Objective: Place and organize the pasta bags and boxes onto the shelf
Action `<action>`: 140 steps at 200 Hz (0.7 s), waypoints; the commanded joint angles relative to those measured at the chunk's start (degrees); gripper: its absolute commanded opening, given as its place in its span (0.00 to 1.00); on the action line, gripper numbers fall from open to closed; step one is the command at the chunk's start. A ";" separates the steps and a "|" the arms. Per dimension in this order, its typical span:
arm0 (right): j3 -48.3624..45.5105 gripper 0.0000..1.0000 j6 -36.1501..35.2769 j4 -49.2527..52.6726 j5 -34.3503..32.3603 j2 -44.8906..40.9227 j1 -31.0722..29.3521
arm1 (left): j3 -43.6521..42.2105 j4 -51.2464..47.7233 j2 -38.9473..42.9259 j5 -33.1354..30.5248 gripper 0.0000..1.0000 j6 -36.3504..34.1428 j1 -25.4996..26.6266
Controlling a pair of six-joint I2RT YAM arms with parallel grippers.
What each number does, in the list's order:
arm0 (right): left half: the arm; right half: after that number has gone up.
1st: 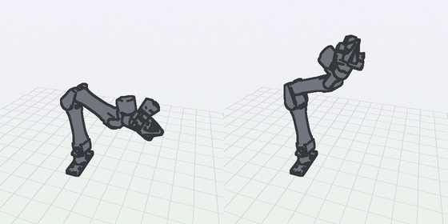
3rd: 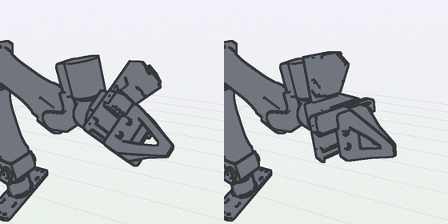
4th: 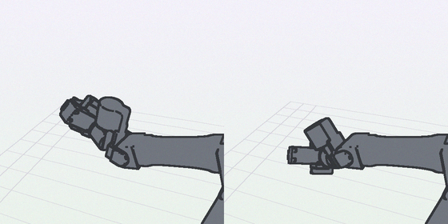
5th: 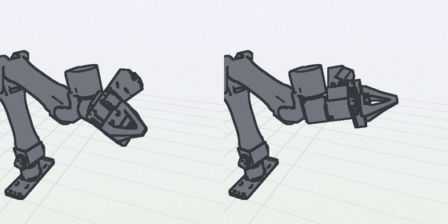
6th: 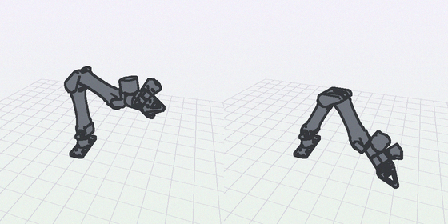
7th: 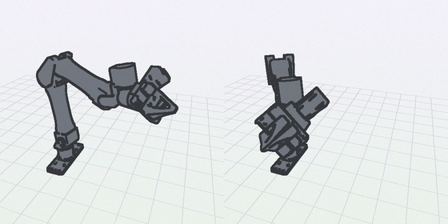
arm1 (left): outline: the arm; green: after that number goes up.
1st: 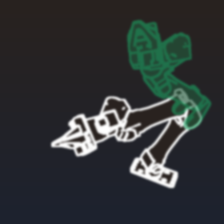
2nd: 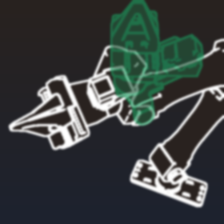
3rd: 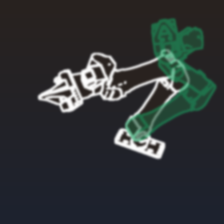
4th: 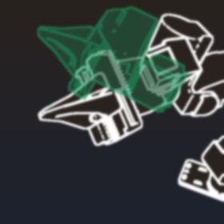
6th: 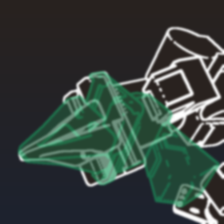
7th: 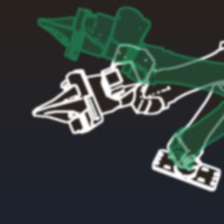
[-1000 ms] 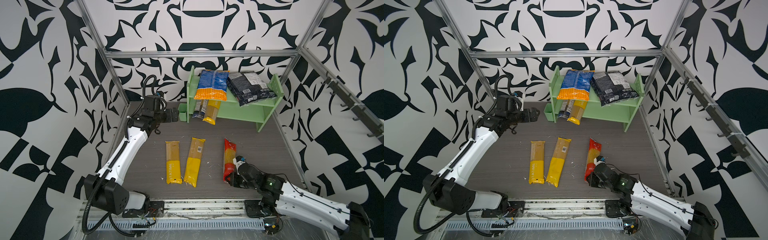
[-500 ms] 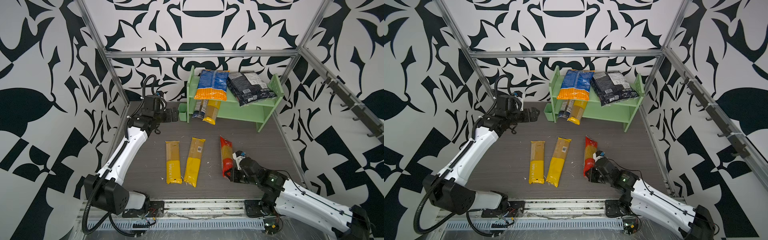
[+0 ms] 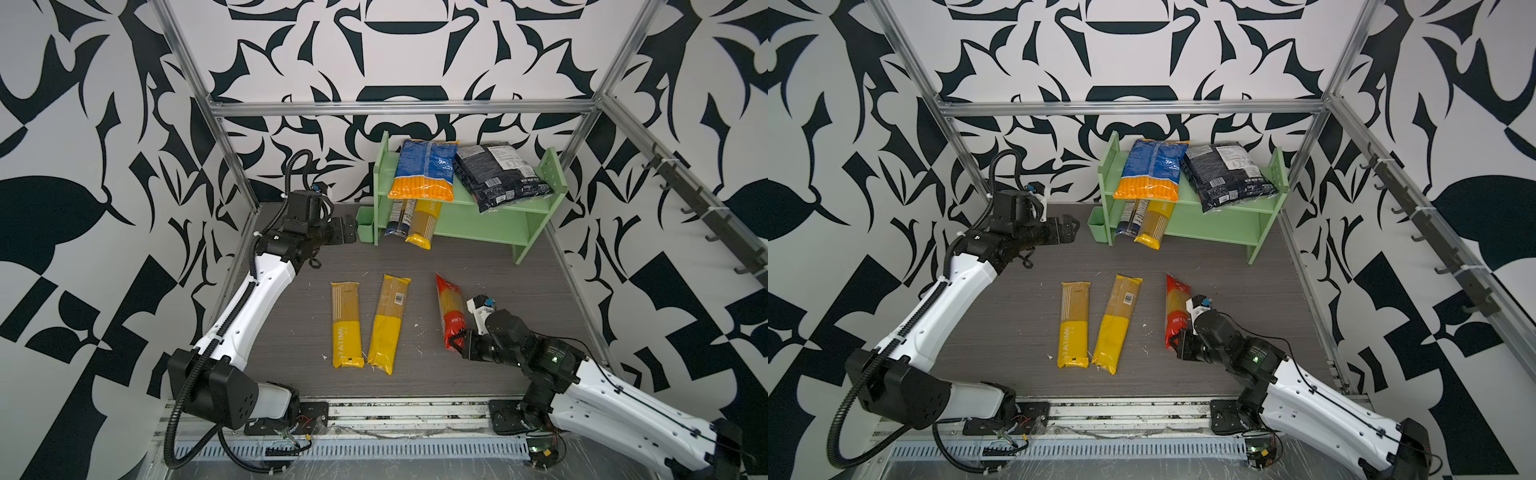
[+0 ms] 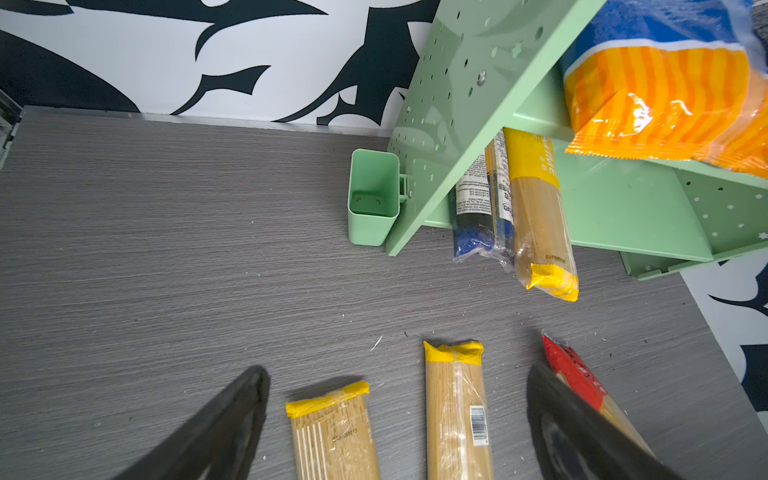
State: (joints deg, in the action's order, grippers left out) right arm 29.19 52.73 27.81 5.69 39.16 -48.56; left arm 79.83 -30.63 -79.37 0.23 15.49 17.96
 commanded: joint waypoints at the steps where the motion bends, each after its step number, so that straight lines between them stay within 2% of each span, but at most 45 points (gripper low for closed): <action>1: 2.39 0.00 -2.07 -3.56 -3.33 1.56 0.33 | 1.11 0.69 -0.30 -0.21 0.99 0.52 -0.20; 55: -5.56 0.00 2.23 -4.27 -4.39 6.85 0.30 | -0.45 1.13 -0.34 0.05 0.99 0.80 -0.20; 81: -5.22 0.16 1.95 -2.22 -6.08 8.74 0.39 | -0.56 1.09 -0.43 0.11 0.99 0.54 -0.20; 102: -4.47 0.21 1.24 -1.86 -6.43 11.60 0.40 | -0.47 1.02 -0.59 0.10 0.99 -0.05 -0.15; 123: -3.20 0.35 1.01 -1.67 -6.65 14.75 0.44 | -0.38 1.00 -0.70 -0.04 0.99 -0.86 -0.19; 140: -2.60 0.41 0.96 -1.68 -7.29 16.48 0.47 | -0.60 0.84 -0.65 -0.23 0.99 -1.47 -0.16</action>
State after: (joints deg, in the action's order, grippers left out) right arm 23.38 53.71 26.50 0.73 54.17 -48.40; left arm 79.79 -30.61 -79.59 0.23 15.16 17.96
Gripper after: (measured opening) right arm 0.378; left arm 0.992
